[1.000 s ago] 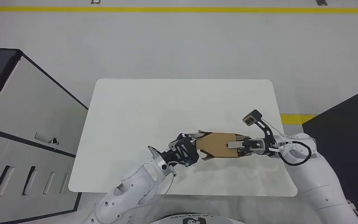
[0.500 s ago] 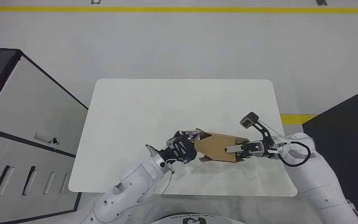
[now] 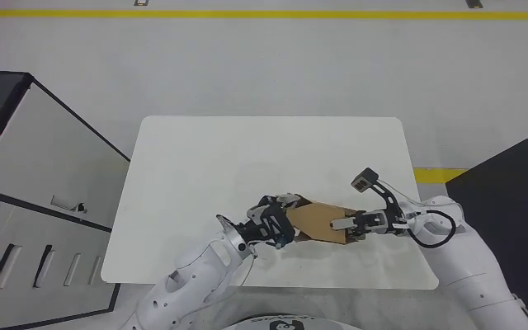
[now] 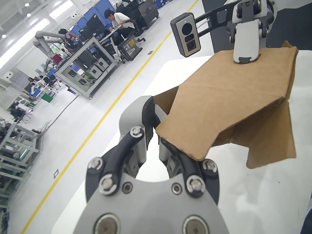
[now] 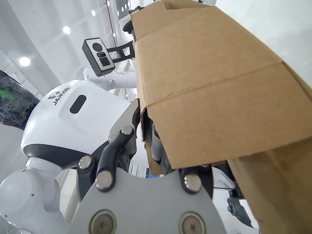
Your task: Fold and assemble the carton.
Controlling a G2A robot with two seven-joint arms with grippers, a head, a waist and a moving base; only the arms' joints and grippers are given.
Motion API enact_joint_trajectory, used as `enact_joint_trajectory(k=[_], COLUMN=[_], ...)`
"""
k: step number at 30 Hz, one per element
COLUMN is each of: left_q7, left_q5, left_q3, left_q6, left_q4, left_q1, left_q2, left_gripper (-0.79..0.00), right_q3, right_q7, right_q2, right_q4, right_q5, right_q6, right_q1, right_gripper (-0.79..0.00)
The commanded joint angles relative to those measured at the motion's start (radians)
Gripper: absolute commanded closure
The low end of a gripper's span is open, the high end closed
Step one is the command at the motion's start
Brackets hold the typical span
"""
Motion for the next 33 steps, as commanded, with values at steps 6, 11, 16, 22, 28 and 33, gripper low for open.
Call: enact_joint_trajectory(k=[6,11,16,22,28,33], left_q7=[-0.02,-0.015,-0.002,0.005,0.012,0.013], left_q5=[0.052,0.044,0.043,0.053,0.057,0.056], left_q3=[0.007,0.009,0.011,0.016,0.03,0.037], left_q6=[-0.018,-0.016,-0.017,-0.026,-0.037,-0.037], left_q4=[-0.015,-0.011,-0.003,-0.003,-0.005,-0.006], left_q1=[0.007,0.006,0.003,0.003,0.002,-0.003], left_q2=[0.004,0.004,0.005,0.006,0.007,0.007], left_gripper=[0.0,0.0,0.0,0.0,0.0,0.0], right_q3=[0.004,0.004,-0.003,-0.012,-0.028,-0.037], right_q7=[-0.001,0.0,0.0,0.0,0.0,0.0], right_q2=[0.003,0.005,0.011,0.02,0.029,0.036], right_q4=[-0.005,-0.013,-0.024,-0.039,-0.051,-0.052], right_q5=[-0.012,-0.009,-0.016,-0.02,-0.023,-0.023], right_q6=[-0.001,0.0,0.0,0.0,0.0,0.0], right_q1=[-0.007,-0.013,-0.018,-0.018,-0.018,-0.017], right_gripper=[0.0,0.0,0.0,0.0,0.0,0.0])
